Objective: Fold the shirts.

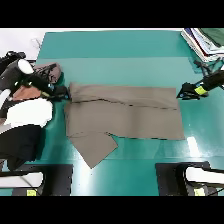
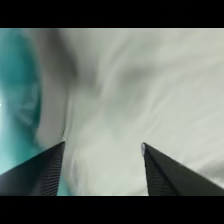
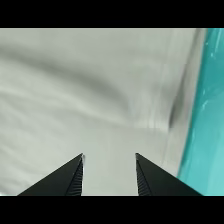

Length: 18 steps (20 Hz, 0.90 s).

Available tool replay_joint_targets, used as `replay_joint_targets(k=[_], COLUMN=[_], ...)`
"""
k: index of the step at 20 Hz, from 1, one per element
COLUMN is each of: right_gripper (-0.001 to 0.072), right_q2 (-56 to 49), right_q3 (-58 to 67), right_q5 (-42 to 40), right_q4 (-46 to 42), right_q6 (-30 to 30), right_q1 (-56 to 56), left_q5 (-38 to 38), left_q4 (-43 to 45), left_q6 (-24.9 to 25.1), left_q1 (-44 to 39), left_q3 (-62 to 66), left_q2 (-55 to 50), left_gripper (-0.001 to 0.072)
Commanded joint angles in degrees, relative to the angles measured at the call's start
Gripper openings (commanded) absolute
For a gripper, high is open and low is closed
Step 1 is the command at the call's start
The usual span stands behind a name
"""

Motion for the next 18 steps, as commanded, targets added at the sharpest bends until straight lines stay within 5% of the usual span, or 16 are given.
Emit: replay_joint_targets(k=[1,7,12,16,18], right_gripper=[0.0373,0.0373,0.0373,0.0373,0.0373], right_q2=[9.4,14.8,14.8,14.8,14.8], right_q3=[-6.8,-11.6,-11.5,-11.5,-11.6], right_q5=[-1.7,-4.2,-4.1,-3.2,-1.1], right_q4=[0.0,3.5,3.6,3.3,3.0], right_q6=[-0.2,-0.2,-0.1,-0.2,-1.0], right_q1=[-1.5,-1.5,-1.5,-1.7,-3.4], left_q5=[0.2,3.1,11.8,19.8,19.5], left_q4=[3.4,-6.8,-17.0,-18.8,-19.1], left_q6=[-3.6,-5.8,-2.6,-7.7,-7.4], left_q1=[0.0,0.0,-4.8,-15.1,-15.8], left_q3=[-18.7,-45.0,-50.3,-50.3,-50.2], left_q2=[15.7,30.6,30.5,30.5,30.5], left_gripper=[0.055,0.055,0.0549,0.0545,0.0177])
